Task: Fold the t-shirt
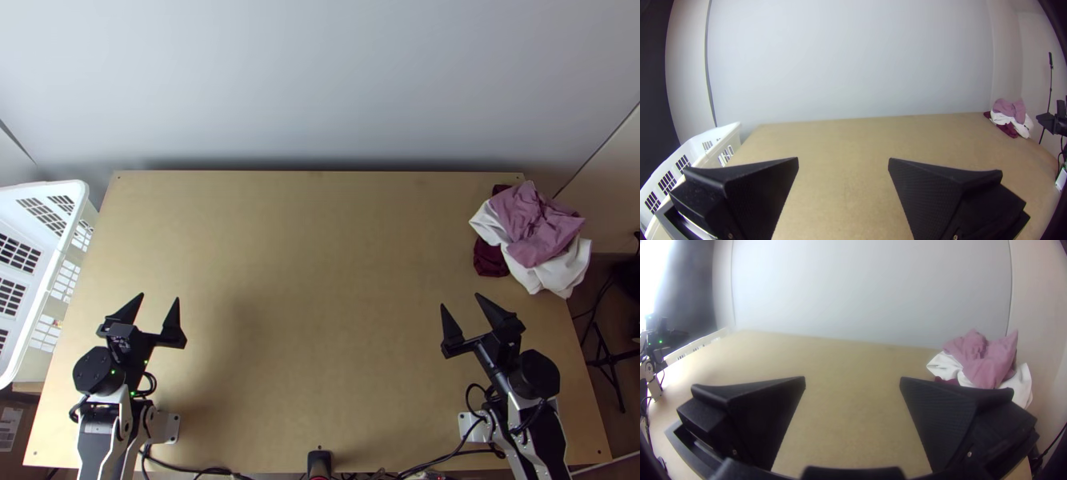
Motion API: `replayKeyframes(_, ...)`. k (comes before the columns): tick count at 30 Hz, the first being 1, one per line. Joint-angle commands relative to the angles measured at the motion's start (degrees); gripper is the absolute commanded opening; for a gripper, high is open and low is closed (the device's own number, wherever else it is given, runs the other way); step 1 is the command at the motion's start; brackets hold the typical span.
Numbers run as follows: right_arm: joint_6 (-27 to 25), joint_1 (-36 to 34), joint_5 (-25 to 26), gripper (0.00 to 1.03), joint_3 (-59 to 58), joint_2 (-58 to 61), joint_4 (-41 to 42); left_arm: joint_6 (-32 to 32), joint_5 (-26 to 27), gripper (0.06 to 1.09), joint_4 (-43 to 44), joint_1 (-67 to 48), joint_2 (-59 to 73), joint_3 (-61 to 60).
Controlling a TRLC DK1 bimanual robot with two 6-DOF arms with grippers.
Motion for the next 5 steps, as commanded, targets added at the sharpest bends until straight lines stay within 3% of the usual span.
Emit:
replayKeyframes(1, 0.1, 0.1, 0.1, 0.99, 0.0, 0.0, -0.1, 0.0, -0.2, 1.04, -0.4, 0.2, -0.1, -0.1)
replayKeyframes(5, 0.1, 0.1, 0.1, 0.99, 0.0, 0.0, -0.1, 0.0, -0.2, 1.04, -0.4, 0.2, -0.1, -0.1)
